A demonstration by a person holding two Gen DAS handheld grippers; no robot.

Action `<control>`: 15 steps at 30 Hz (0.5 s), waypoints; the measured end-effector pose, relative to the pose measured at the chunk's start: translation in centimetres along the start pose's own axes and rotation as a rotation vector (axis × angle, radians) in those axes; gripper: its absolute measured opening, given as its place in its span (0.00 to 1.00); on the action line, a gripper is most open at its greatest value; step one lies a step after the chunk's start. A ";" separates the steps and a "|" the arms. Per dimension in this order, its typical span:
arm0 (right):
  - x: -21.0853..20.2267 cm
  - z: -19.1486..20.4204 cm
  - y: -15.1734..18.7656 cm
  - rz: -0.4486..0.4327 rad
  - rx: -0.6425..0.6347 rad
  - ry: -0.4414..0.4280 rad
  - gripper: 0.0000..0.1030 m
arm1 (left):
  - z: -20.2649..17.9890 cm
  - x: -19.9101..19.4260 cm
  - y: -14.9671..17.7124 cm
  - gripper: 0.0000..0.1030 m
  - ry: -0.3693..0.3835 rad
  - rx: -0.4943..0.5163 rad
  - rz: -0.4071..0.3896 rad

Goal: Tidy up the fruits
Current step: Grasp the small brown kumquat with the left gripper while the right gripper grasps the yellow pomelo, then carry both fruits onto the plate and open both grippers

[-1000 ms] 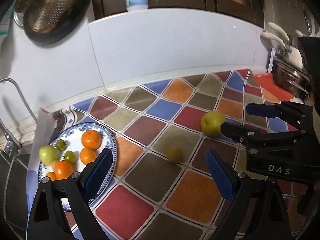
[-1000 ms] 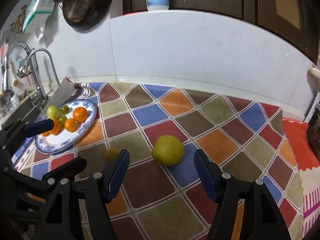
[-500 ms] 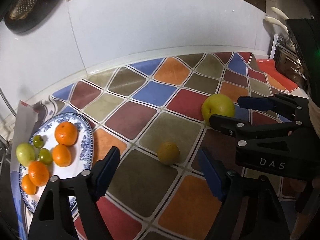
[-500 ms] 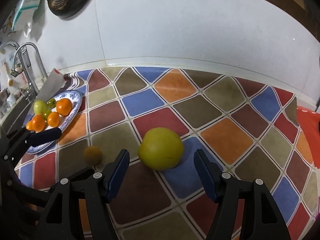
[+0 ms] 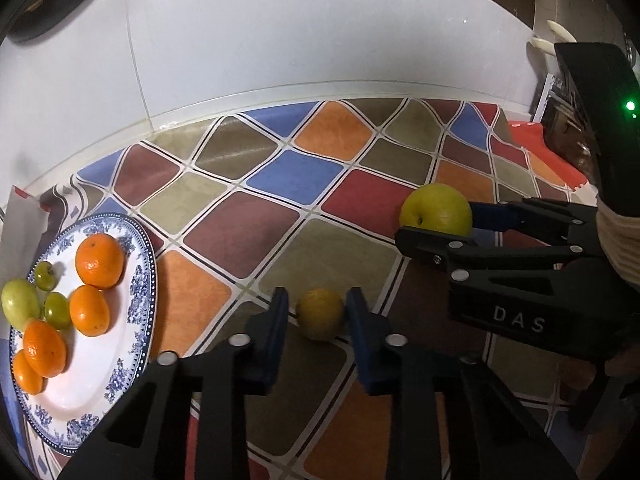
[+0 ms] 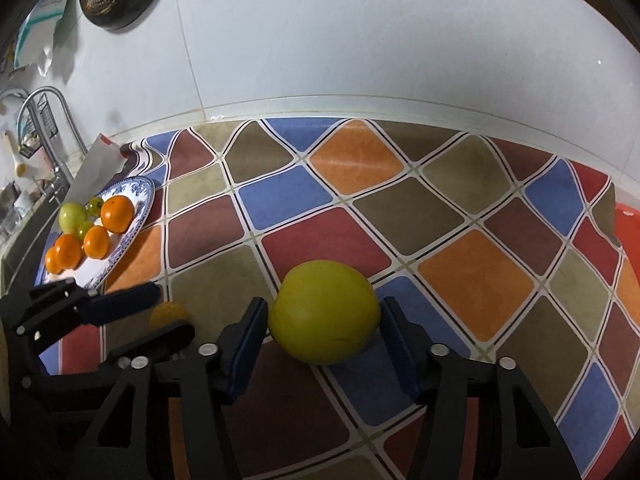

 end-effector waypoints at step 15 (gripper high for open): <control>-2.1 0.7 0.2 -0.025 -0.010 -0.003 0.51 | 0.3 -3.5 -1.0 0.26 -0.019 -0.028 -0.077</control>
Point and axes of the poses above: each gripper's, at about its wrist camera, not at the fingertips, and x roughly the way its jaws point, z to its left, y to its underside, the point moved 10 cm from there along x, roughly the way its jaws point, and after that the axes turned 10 degrees about y, right-handed, at the moved point
